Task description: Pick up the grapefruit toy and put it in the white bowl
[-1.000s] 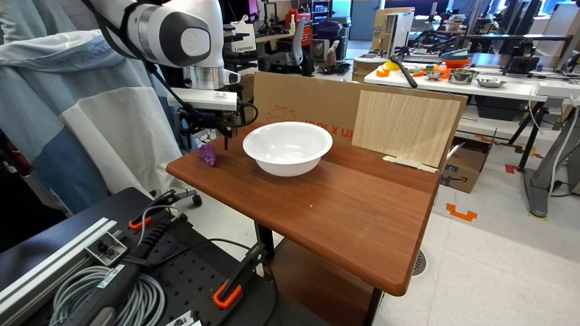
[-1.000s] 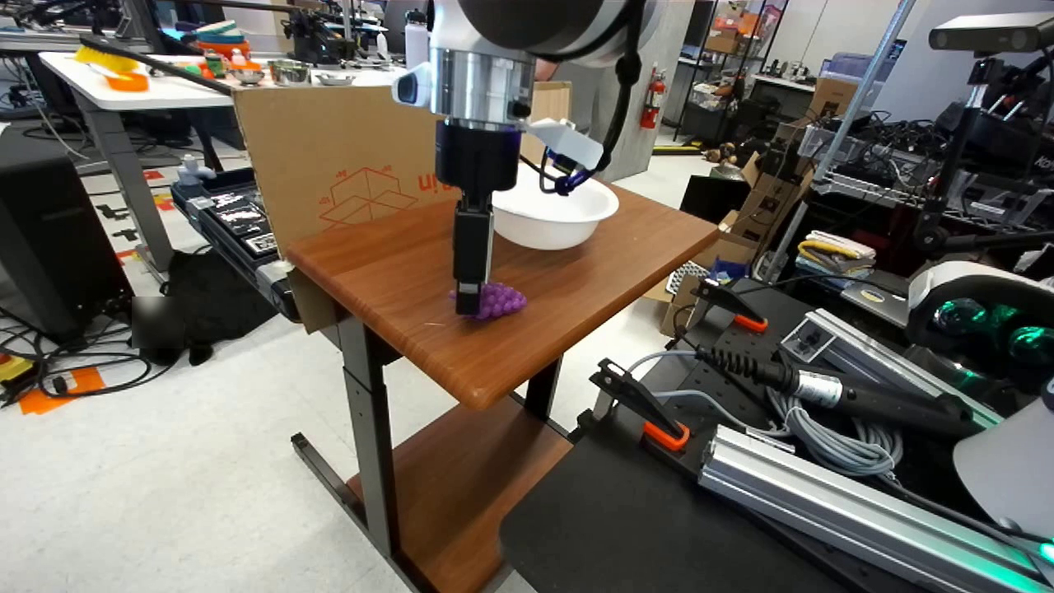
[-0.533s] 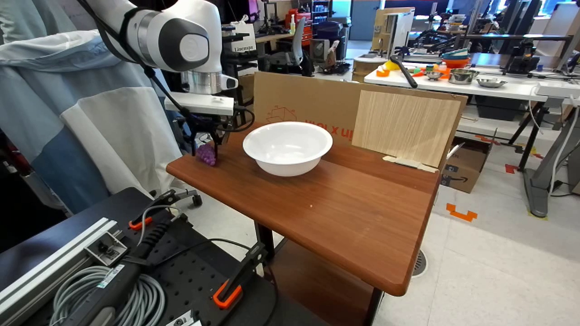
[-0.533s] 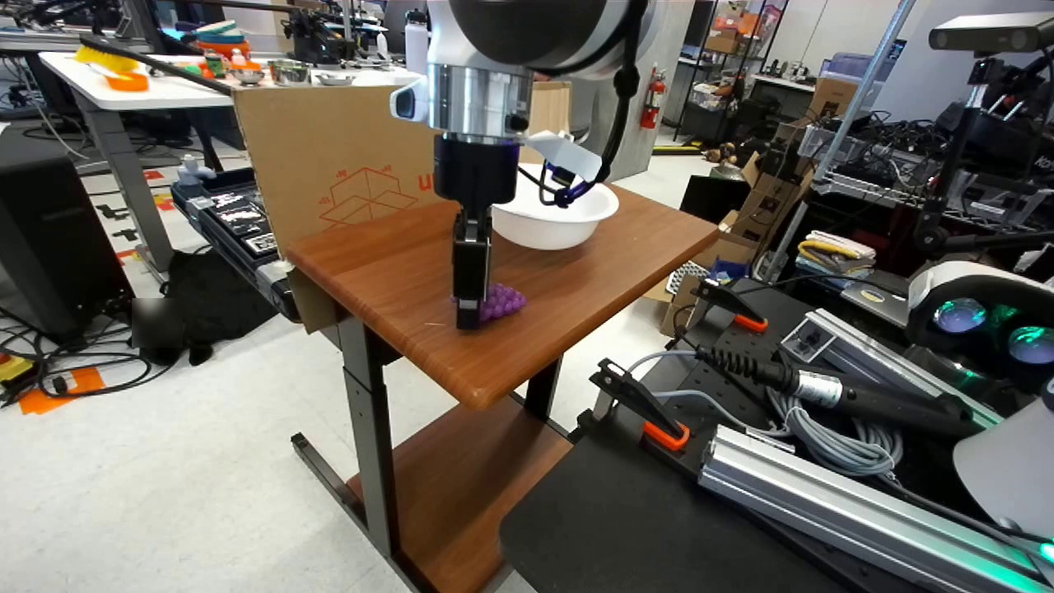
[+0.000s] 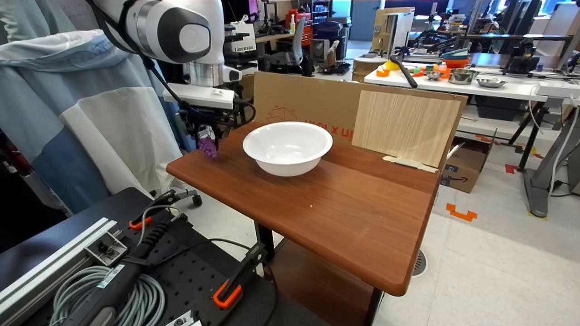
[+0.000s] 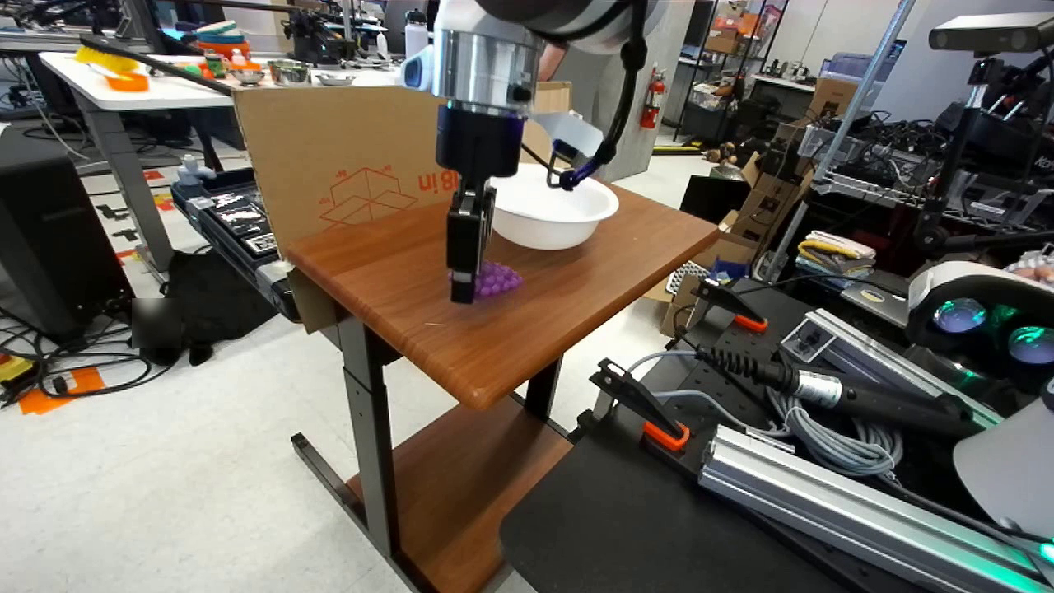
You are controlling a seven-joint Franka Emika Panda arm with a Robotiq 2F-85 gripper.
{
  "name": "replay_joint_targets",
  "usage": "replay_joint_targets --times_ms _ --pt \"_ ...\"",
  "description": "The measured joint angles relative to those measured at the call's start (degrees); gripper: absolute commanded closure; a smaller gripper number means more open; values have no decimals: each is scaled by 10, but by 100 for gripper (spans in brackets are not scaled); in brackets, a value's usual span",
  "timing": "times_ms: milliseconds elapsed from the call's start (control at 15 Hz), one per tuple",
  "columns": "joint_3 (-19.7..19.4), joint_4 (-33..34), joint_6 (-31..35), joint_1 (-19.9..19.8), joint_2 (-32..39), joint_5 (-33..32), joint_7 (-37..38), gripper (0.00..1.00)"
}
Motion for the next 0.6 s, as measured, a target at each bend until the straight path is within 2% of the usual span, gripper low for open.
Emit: replay_joint_targets --times_ms 333,467,600 --pt "19 -19 0 -41 -114 116 -2 78" --pt "7 -18 -1 -56 -160 163 -3 78" --pt "-25 -12 -2 -66 -185 189 2 78"
